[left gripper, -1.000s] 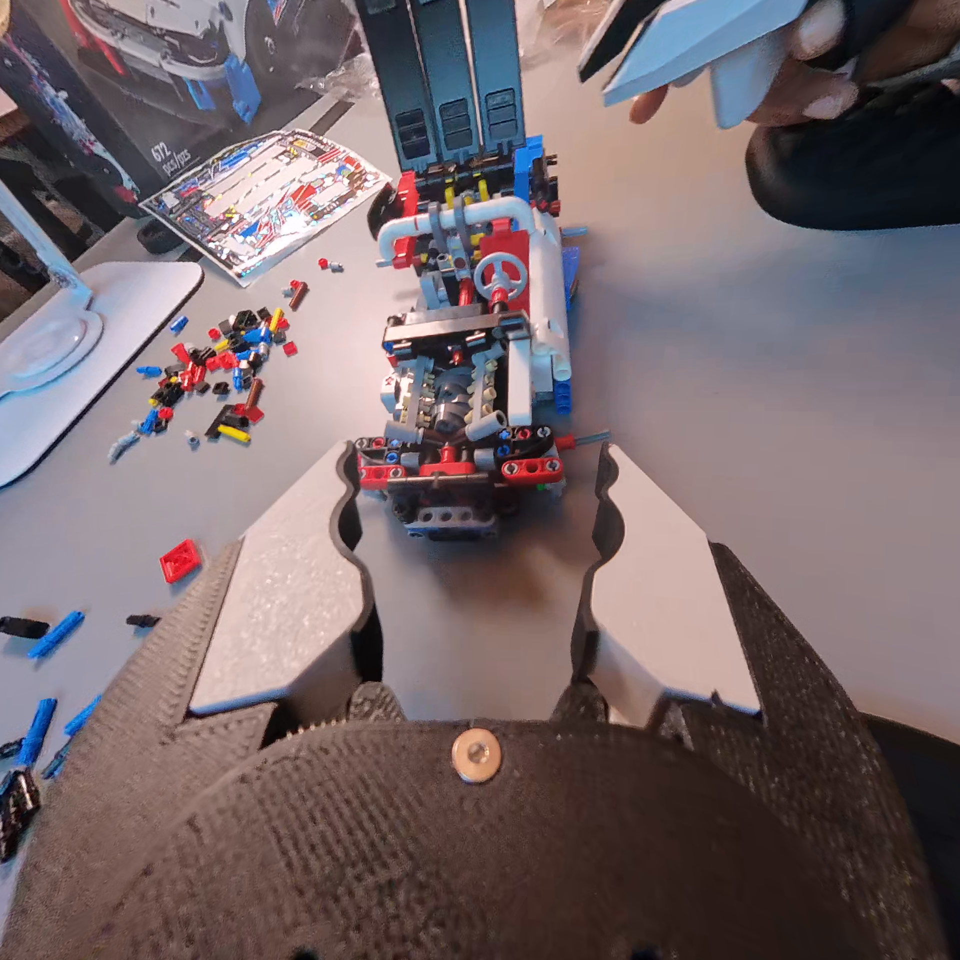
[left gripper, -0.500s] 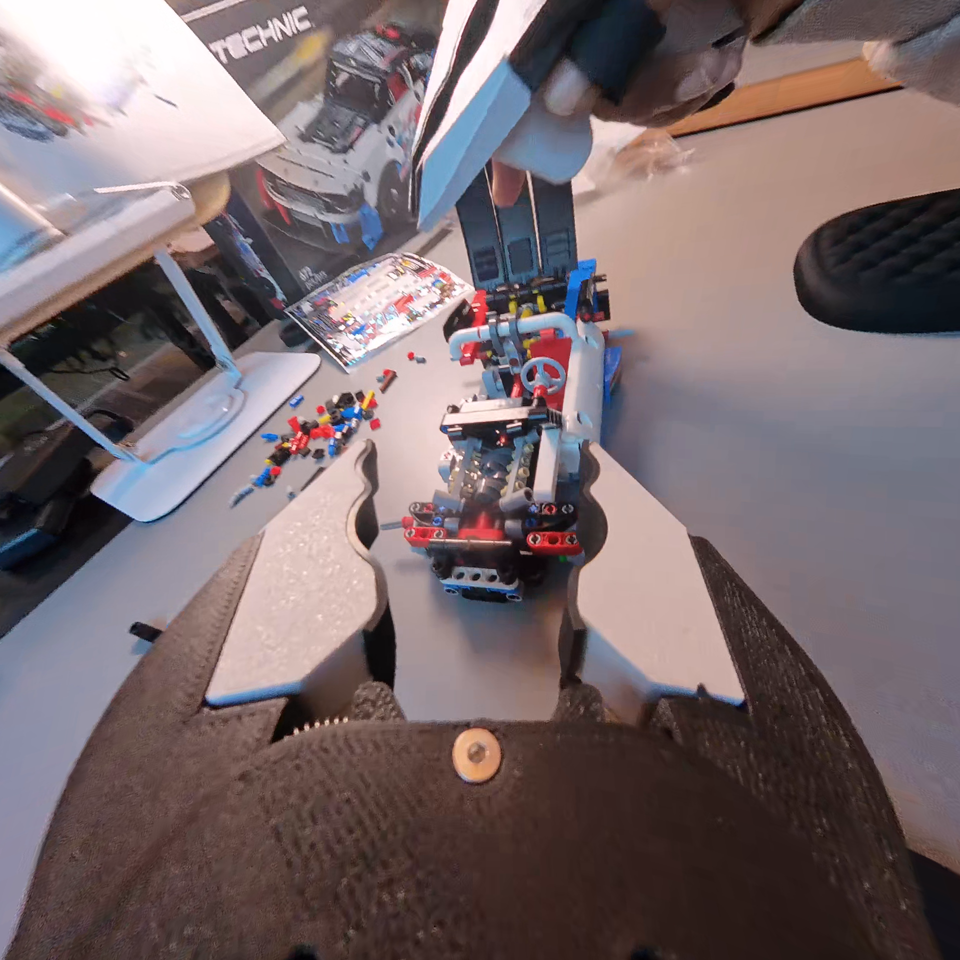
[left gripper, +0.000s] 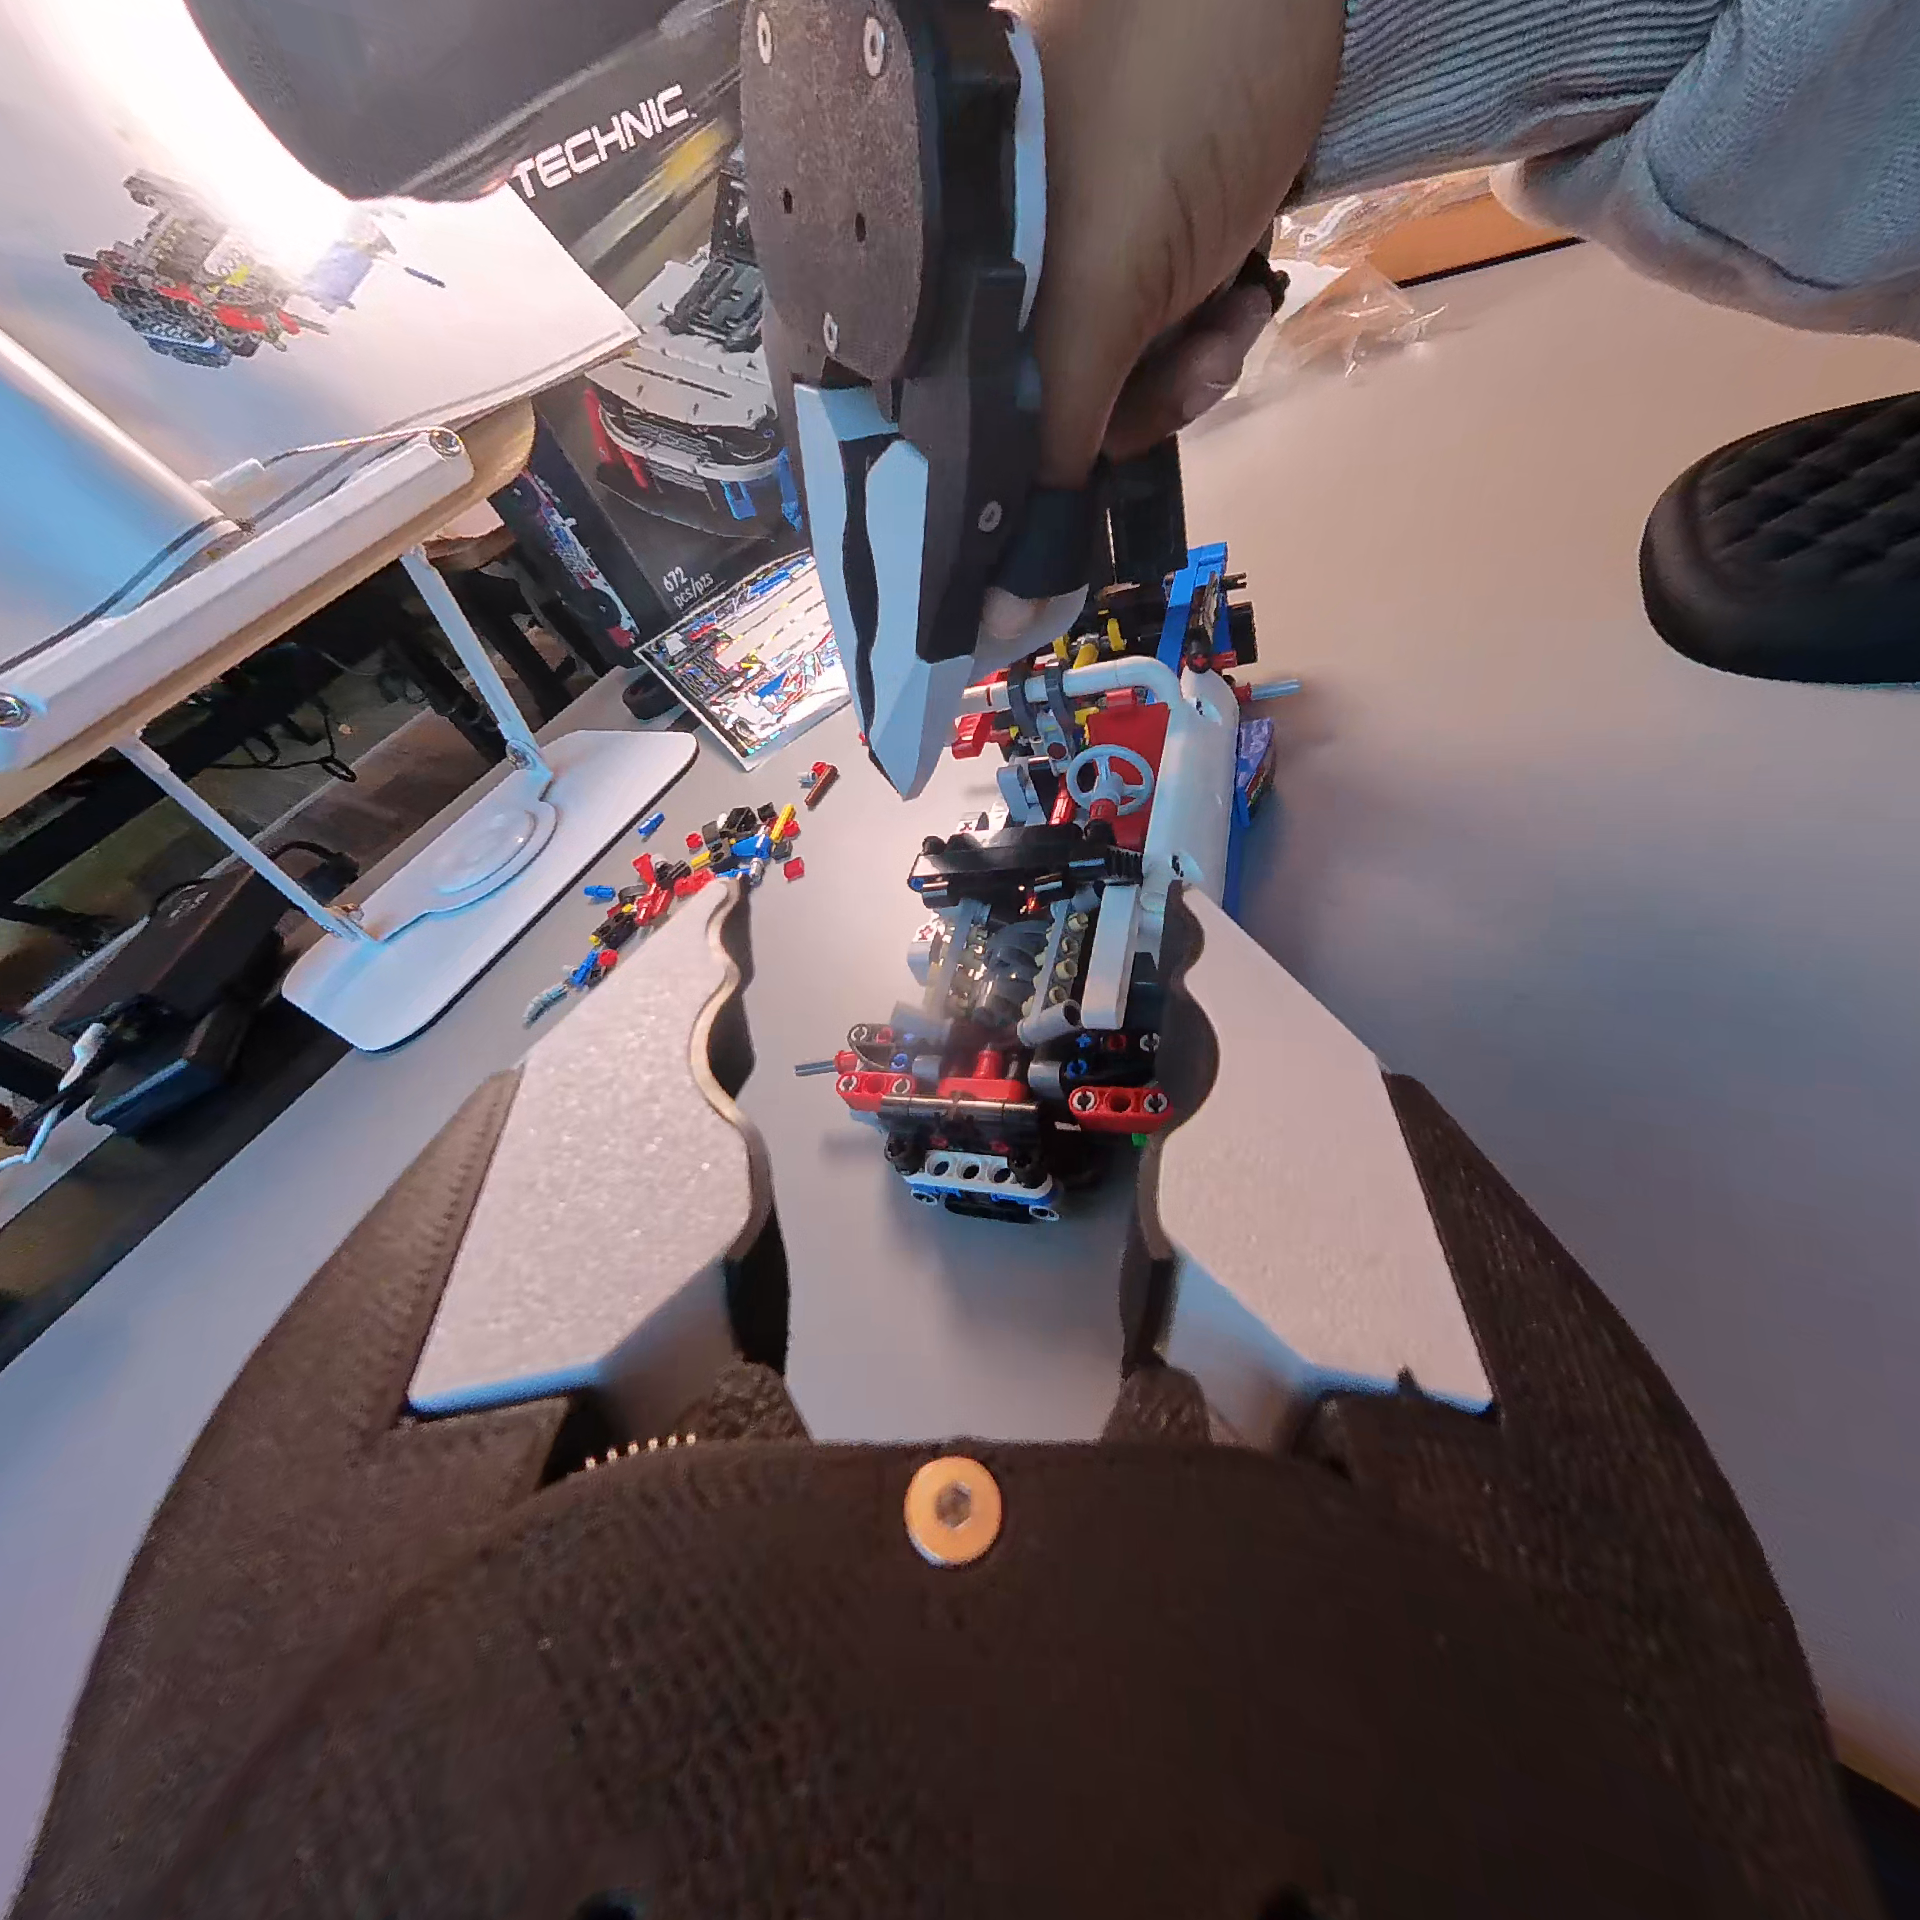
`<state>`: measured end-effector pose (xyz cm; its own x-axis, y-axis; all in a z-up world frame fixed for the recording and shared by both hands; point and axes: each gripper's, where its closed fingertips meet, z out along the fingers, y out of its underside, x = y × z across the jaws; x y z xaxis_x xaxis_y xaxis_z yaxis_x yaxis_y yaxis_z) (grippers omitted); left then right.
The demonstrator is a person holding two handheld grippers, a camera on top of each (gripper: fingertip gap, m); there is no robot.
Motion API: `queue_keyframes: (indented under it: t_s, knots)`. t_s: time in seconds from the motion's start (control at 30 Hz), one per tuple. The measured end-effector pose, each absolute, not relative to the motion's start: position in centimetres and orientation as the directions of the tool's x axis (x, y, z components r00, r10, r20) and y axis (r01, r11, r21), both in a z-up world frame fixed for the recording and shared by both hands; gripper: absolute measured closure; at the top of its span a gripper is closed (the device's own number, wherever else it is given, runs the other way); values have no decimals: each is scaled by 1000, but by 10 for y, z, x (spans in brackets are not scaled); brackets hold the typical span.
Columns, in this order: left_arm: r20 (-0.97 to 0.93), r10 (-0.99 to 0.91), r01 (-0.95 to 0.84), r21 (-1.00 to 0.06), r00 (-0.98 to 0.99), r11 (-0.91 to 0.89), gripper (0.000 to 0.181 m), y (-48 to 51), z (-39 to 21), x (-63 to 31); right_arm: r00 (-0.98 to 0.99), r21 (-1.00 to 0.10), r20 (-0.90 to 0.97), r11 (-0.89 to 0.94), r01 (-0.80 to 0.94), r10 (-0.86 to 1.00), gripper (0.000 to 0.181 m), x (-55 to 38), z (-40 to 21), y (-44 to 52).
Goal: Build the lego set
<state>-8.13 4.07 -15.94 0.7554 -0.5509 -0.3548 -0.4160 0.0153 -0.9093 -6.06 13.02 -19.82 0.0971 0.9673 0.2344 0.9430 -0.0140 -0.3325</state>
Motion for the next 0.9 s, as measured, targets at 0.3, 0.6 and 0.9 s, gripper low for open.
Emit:
queue_keyframes:
  t_s: [0.3,0.6,0.9]
  knots:
    - [-350,-551,-416,-909,757,7,101,42,-161,-83,160,-516,280,7,857,947,181,-68,-164,130]
    - [-326,-545,-396,-918,773,-12,94,45,-162,-87,304,-790,297,53,611,905,176,-34,-112,105]
    - [-254,-645,-423,-898,721,-119,87,43,-191,-77,261,-887,268,131,444,928,157,7,-145,58]
